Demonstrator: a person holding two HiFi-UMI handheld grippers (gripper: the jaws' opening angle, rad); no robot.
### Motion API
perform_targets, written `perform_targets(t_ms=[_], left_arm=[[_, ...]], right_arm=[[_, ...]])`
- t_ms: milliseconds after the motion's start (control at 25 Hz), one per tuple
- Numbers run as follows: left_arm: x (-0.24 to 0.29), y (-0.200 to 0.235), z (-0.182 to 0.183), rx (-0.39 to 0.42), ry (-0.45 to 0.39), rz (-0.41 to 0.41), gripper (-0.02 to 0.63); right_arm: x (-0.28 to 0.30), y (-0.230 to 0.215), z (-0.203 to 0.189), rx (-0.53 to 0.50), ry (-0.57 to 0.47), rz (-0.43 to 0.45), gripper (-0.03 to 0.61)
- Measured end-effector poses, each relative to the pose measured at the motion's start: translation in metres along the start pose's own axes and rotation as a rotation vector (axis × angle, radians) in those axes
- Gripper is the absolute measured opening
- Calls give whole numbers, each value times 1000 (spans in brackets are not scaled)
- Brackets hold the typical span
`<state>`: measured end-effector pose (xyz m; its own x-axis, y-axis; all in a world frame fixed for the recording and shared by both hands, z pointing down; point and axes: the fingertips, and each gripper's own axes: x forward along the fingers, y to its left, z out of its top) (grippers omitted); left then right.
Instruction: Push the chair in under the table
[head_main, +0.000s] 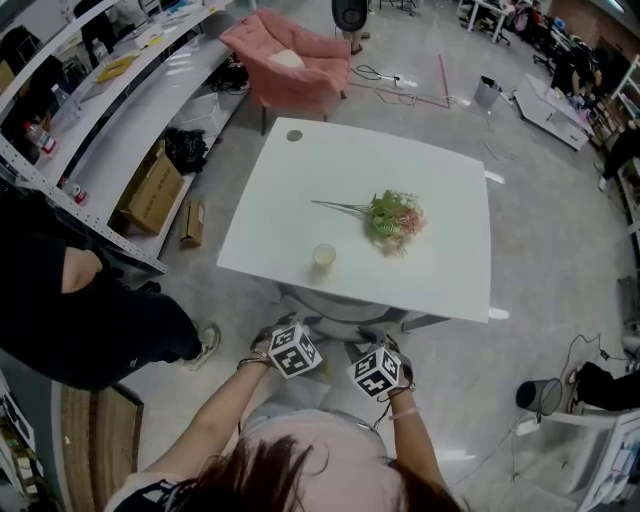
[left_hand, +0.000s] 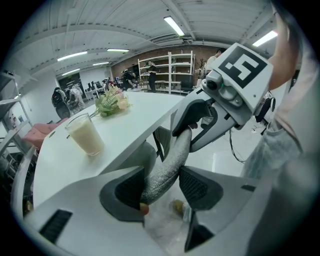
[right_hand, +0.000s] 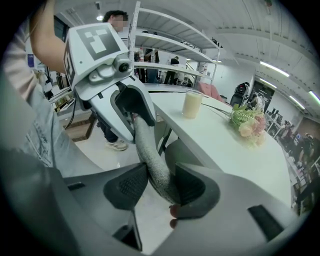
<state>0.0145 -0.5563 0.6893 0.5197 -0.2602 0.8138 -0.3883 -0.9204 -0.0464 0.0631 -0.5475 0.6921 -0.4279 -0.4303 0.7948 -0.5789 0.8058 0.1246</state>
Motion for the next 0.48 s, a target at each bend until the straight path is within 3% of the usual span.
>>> perform_targets(t_ms=[240, 480], left_arm=[[-3, -4, 2, -22, -3, 24, 221], [-23, -9, 6, -96, -54, 78, 221]], right_arm=[[-9, 1, -3, 8, -2, -65, 172], [-33, 6, -3, 78, -60, -130, 172]])
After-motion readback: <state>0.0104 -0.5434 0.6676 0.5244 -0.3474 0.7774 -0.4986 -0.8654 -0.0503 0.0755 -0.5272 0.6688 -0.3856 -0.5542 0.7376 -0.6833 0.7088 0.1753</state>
